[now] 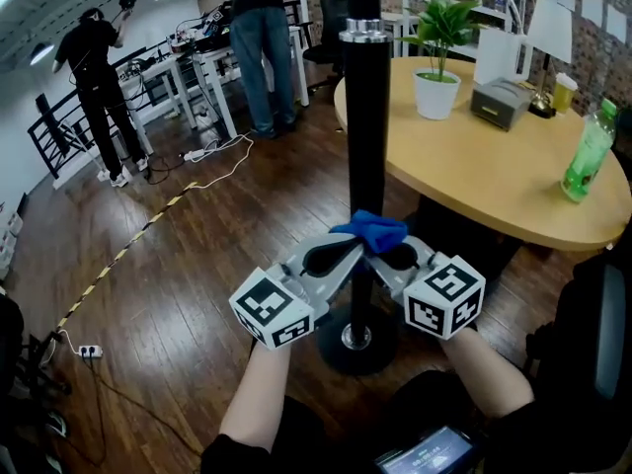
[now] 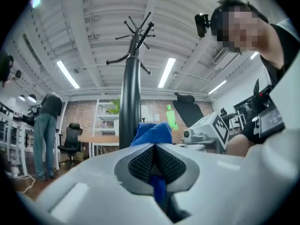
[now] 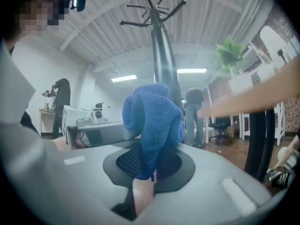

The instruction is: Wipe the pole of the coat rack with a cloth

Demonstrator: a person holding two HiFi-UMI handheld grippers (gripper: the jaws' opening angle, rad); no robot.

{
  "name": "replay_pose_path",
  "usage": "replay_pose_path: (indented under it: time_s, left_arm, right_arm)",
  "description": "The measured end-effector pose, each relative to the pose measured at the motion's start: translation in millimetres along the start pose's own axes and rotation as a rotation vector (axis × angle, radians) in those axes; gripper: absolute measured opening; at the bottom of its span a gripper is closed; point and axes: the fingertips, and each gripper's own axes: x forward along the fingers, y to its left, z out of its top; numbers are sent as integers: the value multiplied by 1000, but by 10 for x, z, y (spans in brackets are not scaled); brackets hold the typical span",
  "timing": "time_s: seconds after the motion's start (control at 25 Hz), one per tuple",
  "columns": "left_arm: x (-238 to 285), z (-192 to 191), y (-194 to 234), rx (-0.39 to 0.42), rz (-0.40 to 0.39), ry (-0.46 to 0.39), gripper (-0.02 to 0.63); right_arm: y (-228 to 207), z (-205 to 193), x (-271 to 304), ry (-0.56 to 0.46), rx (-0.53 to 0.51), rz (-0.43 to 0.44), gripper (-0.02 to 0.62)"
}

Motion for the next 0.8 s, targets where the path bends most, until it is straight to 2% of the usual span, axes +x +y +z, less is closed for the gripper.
replay_pose_path:
  time_s: [0.12,0.2,0.4,0.64,0.8]
  left_arm:
    - [108,726,114,21,-7,-94,5]
    - [179,1136,158,28,-18,-139,5]
    - [247,1936,215,68,-26,-224,5]
    - [290,2459,243,119,-15,-278,5]
    - [343,2498,227,144,-17,-248,5]
  right_arm:
    - [33,762,-24,-102,-49,12,51]
    - [50,1188,-52,-175,-40,38,51]
    - [79,2019,-123,-268,-38,57,51]
    - [129,2560,-161,-314,-53,93,51]
    - [111,2608,-190,-343,-22,107,51]
